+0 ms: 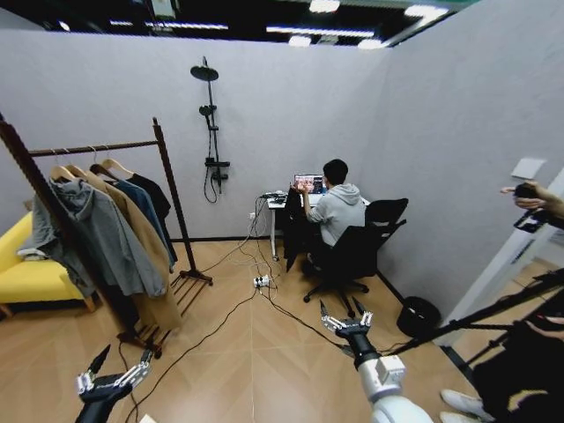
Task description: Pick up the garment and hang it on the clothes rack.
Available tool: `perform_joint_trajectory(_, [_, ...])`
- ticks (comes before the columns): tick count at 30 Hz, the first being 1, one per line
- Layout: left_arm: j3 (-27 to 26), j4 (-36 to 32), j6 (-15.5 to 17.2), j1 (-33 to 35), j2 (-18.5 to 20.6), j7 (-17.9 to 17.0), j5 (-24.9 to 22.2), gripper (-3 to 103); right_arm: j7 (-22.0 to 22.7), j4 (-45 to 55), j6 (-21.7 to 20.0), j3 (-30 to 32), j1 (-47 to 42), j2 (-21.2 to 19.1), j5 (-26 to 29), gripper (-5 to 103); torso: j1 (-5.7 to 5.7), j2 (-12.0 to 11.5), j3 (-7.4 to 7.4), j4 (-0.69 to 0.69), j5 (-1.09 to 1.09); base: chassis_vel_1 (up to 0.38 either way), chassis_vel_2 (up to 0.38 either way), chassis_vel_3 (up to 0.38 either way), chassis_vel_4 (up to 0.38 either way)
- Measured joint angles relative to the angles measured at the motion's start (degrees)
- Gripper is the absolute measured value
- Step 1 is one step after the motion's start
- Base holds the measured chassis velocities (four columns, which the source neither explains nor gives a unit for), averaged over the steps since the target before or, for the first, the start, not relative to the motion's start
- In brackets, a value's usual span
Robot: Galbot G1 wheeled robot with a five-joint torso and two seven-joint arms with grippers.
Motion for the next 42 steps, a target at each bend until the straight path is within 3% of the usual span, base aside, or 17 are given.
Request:
perform_joint_trajectory(8, [0.0, 0.0, 0.0, 0.0, 0.0, 0.0, 0.0, 100, 0.05, 0.08, 0.03, -0.31, -0.19, 0.08, -0.28, 100, -0.01, 0.0, 0.0, -0.01, -0.02, -0.33, 0.326, 0.338, -0.317])
perform_joint_trajectory(9, [0.0, 0.0, 0.0, 0.01, 0.0, 0.03, 0.0, 100, 0.09, 0.08, 0.03, -0.39, -0.16, 0.08, -0.32, 100, -0.01, -0.01, 0.01, 0.01, 0.06, -0.343, 0.399, 0.362, -0.382])
perform_joint_trajectory(12, [0.0, 0.0, 0.0, 0.0, 0.0, 0.0, 0.0, 100, 0.15, 0.08, 0.02, -0.46, -0.06, 0.07, -0.36, 100, -0.01, -0.01, 0.0, 0.0, -0.05, -0.379, 0.38, 0.408, -0.366])
perform_joint_trajectory(15, [0.0, -0.01, 0.0, 0.0, 0.0, 0.01, 0.0, 100, 0.2, 0.05, -0.02, -0.5, 0.11, 0.05, -0.38, 100, 0.0, -0.01, 0.01, 0.01, 0.07, -0.35, 0.375, 0.373, -0.375])
perform_joint_trajectory(17, [0.0, 0.0, 0.0, 0.0, 0.0, 0.0, 0.0, 100, 0.21, 0.03, -0.02, -0.57, 0.13, 0.06, -0.42, 100, 0.0, -0.01, 0.0, 0.0, -0.04, -0.35, 0.362, 0.356, -0.351])
perform_joint_trajectory(20, [0.0, -0.01, 0.0, 0.0, 0.0, 0.03, 0.0, 100, 0.27, -0.03, -0.03, -0.72, 0.16, 0.09, -0.55, 100, 0.0, -0.02, 0.01, 0.01, 0.09, -0.336, 0.35, 0.348, -0.376])
perform_joint_trajectory(23, [0.0, 0.0, 0.0, -0.01, 0.0, 0.0, 0.0, 100, 0.4, -0.1, -0.03, -0.82, 0.28, 0.16, -0.76, 100, -0.03, 0.01, -0.01, 0.0, -0.06, -0.366, 0.313, 0.361, -0.351])
perform_joint_trajectory(25, [0.0, 0.0, 0.0, 0.0, 0.0, 0.04, 0.0, 100, 0.66, -0.31, -0.07, -0.83, 0.38, 0.13, -0.82, 100, -0.01, -0.01, 0.0, 0.01, 0.08, -0.326, 0.367, 0.332, -0.362])
perform_joint_trajectory(27, [0.0, 0.0, 0.0, 0.0, 0.0, 0.01, 0.0, 100, 0.79, -0.31, -0.07, -0.84, 0.4, 0.11, -0.83, 100, -0.01, -0.01, 0.0, 0.01, 0.05, -0.347, 0.375, 0.382, -0.35])
perform_joint_trajectory(28, [0.0, 0.0, 0.0, 0.0, 0.0, 0.0, 0.0, 100, 0.89, -0.31, -0.08, -0.84, 0.38, 0.08, -0.83, 100, -0.02, 0.0, 0.0, 0.0, -0.07, -0.354, 0.335, 0.382, -0.35])
perform_joint_trajectory(30, [0.0, 0.0, 0.0, 0.0, 0.0, 0.03, 0.0, 100, 1.01, -0.31, -0.16, -0.84, 0.31, 0.01, -0.89, 100, -0.01, -0.01, 0.0, 0.0, 0.08, -0.358, 0.356, 0.363, -0.357])
perform_joint_trajectory(34, [0.0, 0.0, 0.0, 0.0, 0.0, 0.0, 0.0, 100, 1.04, -0.2, -0.24, -0.86, 0.17, 0.01, -1.03, 100, -0.02, 0.0, -0.01, 0.0, -0.06, -0.356, 0.354, 0.359, -0.343])
perform_joint_trajectory(36, [0.0, 0.0, 0.0, 0.0, 0.0, 0.01, 0.0, 100, 1.05, -0.21, -0.26, -0.9, 0.14, 0.0, -1.13, 100, 0.0, -0.01, 0.01, 0.01, 0.08, -0.36, 0.373, 0.344, -0.364])
perform_joint_trajectory(40, [0.0, 0.0, 0.0, 0.0, 0.0, 0.0, 0.0, 100, 1.17, -0.07, -0.26, -1.06, 0.2, 0.0, -1.17, 100, -0.01, 0.0, 0.0, 0.0, -0.02, -0.369, 0.336, 0.368, -0.342])
perform_joint_trajectory(42, [0.0, 0.0, 0.0, 0.0, 0.0, 0.0, 0.0, 100, 1.74, -0.02, -0.26, -1.2, 0.28, -0.02, -1.26, 100, 0.0, -0.01, 0.01, 0.01, 0.08, -0.344, 0.373, 0.328, -0.348])
